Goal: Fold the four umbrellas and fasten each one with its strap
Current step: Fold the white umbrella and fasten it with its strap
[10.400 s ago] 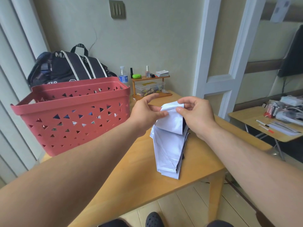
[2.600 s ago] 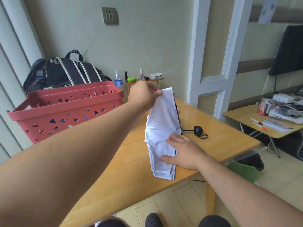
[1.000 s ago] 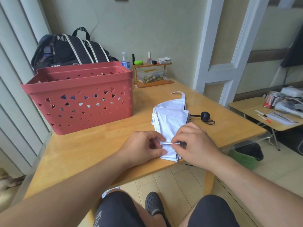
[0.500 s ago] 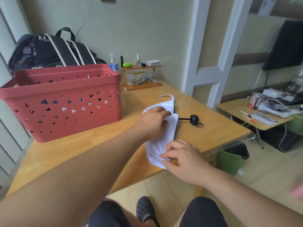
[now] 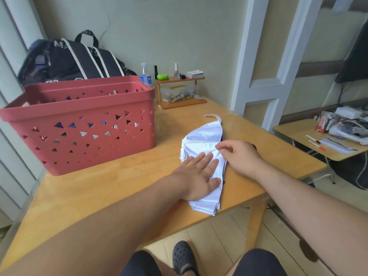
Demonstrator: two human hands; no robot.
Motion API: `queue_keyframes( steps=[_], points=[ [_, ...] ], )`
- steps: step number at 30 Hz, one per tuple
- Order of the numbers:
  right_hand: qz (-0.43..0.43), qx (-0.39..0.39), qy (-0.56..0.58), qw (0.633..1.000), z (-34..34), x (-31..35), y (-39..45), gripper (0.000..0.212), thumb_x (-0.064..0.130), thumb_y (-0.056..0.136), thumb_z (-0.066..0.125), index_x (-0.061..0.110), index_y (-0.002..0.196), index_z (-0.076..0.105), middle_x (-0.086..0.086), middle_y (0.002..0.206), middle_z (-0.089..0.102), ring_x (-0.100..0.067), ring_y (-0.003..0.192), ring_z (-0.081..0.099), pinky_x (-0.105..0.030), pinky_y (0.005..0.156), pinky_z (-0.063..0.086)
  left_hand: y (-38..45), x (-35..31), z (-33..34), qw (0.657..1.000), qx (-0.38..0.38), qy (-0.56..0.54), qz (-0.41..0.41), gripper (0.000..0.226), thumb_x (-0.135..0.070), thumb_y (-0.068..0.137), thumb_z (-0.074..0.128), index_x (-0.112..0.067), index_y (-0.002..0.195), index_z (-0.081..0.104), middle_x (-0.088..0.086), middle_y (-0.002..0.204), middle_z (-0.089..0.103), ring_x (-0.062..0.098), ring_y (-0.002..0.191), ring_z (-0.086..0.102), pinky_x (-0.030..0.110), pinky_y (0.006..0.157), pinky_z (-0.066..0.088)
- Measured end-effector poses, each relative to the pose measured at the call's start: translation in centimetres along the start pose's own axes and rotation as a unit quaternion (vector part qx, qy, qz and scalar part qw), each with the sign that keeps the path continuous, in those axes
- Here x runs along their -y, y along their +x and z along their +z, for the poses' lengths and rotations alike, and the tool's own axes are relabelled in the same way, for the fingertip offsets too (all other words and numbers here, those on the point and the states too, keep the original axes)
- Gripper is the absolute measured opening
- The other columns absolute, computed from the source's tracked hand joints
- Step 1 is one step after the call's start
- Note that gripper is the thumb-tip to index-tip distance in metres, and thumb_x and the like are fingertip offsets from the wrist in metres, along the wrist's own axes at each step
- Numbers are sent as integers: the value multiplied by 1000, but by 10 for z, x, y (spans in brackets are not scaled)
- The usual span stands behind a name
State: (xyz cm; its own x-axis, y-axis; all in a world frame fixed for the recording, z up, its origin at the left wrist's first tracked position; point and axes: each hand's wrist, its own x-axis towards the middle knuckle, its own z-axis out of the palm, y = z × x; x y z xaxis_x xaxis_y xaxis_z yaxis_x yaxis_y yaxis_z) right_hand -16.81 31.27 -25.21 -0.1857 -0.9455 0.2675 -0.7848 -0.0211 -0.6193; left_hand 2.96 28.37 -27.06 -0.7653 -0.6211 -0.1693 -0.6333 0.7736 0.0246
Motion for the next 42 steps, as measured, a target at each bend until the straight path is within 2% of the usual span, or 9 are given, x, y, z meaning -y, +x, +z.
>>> queue_keyframes(
  steps=[8,14,17,19,21,28,36,40,42],
  points=[
    [45,18,201,978,6,-18,-1,31,0,97,64,27,95,80,14,99,79,2,100,70,-24,102,51,-50,-13,-2,996,38,27,77,73,-59,109,13,-20,164,-15,-2,172,-21,19,156,-27,41,128,-14],
    [-5,69,50,996,10,-8,-3,20,33,89,80,35,109,80,30,112,71,10,106,63,-13,94,46,-76,-9,-5,989,68,-27,127,71,-55,110,24,-23,166,-5,-7,172,-16,12,157,-21,34,129,-10],
    [-17,78,41,996,11,-7,-10,29,29,89,81,34,118,77,32,122,65,7,114,60,-2,92,38,-71,-7,-11,987,-1,-117,106,59,-56,110,29,-29,162,32,-6,169,29,14,157,21,38,127,20],
    [-37,79,32,996,16,-9,-15,30,28,91,78,33,121,75,31,125,63,5,121,56,0,90,34,-55,-1,-18,983,-116,-123,72,44,-51,110,35,-31,145,53,1,137,64,23,126,57,42,102,48],
    [-56,75,-9,996,21,-10,-19,32,33,94,74,33,126,73,30,131,60,5,124,50,-9,95,32,-32,10,-22,977,-193,-86,25,36,-41,106,45,-26,134,61,6,118,69,27,111,62,42,87,52],
    [-20,83,-26,996,9,-3,-14,25,35,93,73,32,118,76,28,117,68,-1,110,62,-20,94,43,-4,41,0,996,-81,-41,-12,65,-65,103,35,-33,160,36,-5,157,33,26,145,28,41,123,25],
    [31,72,31,996,5,1,11,6,32,81,84,33,86,80,19,87,77,4,91,70,-25,90,55,-55,3,2,996,39,68,41,67,-63,105,5,-36,163,-15,-2,171,-23,23,156,-28,52,126,-16],
    [9,83,60,995,10,-7,4,22,30,75,92,30,92,77,18,98,77,9,98,68,-17,88,53,-71,12,-5,990,22,-20,135,58,-54,110,28,-29,162,33,-6,173,16,14,160,6,37,130,6],
    [0,83,76,994,14,-11,-2,25,29,77,92,30,94,74,20,104,75,11,105,66,-16,88,50,-67,21,-14,981,-19,-154,115,42,-57,106,42,-30,119,72,-9,141,63,11,133,54,34,113,41]
  ],
)
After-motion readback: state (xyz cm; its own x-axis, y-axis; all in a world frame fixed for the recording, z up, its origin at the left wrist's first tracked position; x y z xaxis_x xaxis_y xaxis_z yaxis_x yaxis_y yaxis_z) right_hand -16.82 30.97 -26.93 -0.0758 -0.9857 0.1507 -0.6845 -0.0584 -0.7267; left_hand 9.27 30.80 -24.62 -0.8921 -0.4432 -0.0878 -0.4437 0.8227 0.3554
